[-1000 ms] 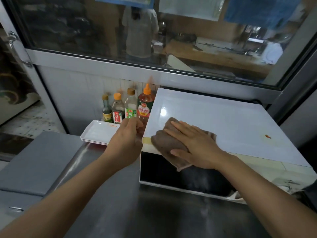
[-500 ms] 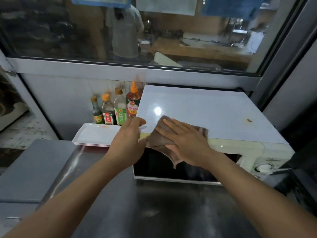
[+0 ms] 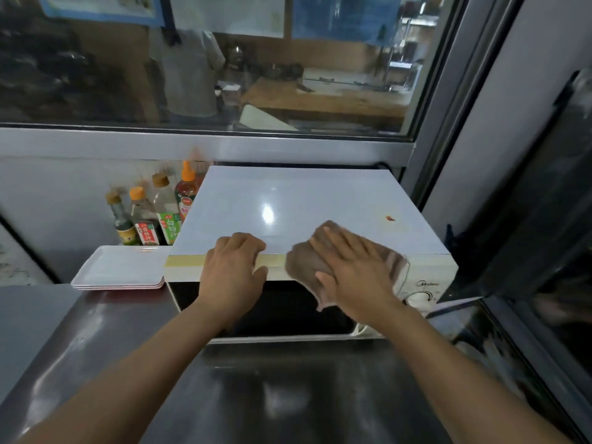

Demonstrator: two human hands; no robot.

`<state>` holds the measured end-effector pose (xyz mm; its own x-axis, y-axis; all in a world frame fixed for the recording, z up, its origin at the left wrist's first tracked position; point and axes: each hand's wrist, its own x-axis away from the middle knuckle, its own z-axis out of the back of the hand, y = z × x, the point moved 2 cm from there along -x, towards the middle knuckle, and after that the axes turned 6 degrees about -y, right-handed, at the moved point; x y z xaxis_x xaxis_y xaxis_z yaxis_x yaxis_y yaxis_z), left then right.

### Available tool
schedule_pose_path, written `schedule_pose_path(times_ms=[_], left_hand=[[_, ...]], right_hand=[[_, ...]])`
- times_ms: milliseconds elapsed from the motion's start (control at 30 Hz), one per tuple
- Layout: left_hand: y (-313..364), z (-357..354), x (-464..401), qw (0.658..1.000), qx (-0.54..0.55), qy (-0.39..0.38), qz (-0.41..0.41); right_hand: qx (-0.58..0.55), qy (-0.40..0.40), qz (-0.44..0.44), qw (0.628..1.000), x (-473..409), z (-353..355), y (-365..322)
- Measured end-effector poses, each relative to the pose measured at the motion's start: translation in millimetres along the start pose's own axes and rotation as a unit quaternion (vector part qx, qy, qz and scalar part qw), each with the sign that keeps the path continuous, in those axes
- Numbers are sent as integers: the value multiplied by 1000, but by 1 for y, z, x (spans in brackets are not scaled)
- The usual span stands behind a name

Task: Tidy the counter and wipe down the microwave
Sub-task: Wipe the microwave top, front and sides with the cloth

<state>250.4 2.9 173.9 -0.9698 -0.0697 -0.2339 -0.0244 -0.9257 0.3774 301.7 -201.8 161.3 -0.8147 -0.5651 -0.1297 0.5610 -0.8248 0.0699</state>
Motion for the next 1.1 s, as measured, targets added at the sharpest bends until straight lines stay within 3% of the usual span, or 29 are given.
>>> schedule_pose_path(times_ms=[167, 500, 700, 900, 1100], left_hand=[[40, -20, -5, 1000, -1, -17, -20], [52, -20, -1, 1000, -6, -11, 16], [58, -19, -4, 998, 15, -17, 61], [61, -15, -6, 997, 14, -32, 75], [57, -6, -11, 993, 49, -85, 70]], right_hand=[[-16, -9, 49, 999, 8, 3, 32], [-100, -53, -26, 993, 34, 2, 146], [-77, -87, -52, 992, 1, 4, 128], [-97, -89, 86, 988, 11, 5, 118], [-91, -102, 10, 991, -28, 6, 104]])
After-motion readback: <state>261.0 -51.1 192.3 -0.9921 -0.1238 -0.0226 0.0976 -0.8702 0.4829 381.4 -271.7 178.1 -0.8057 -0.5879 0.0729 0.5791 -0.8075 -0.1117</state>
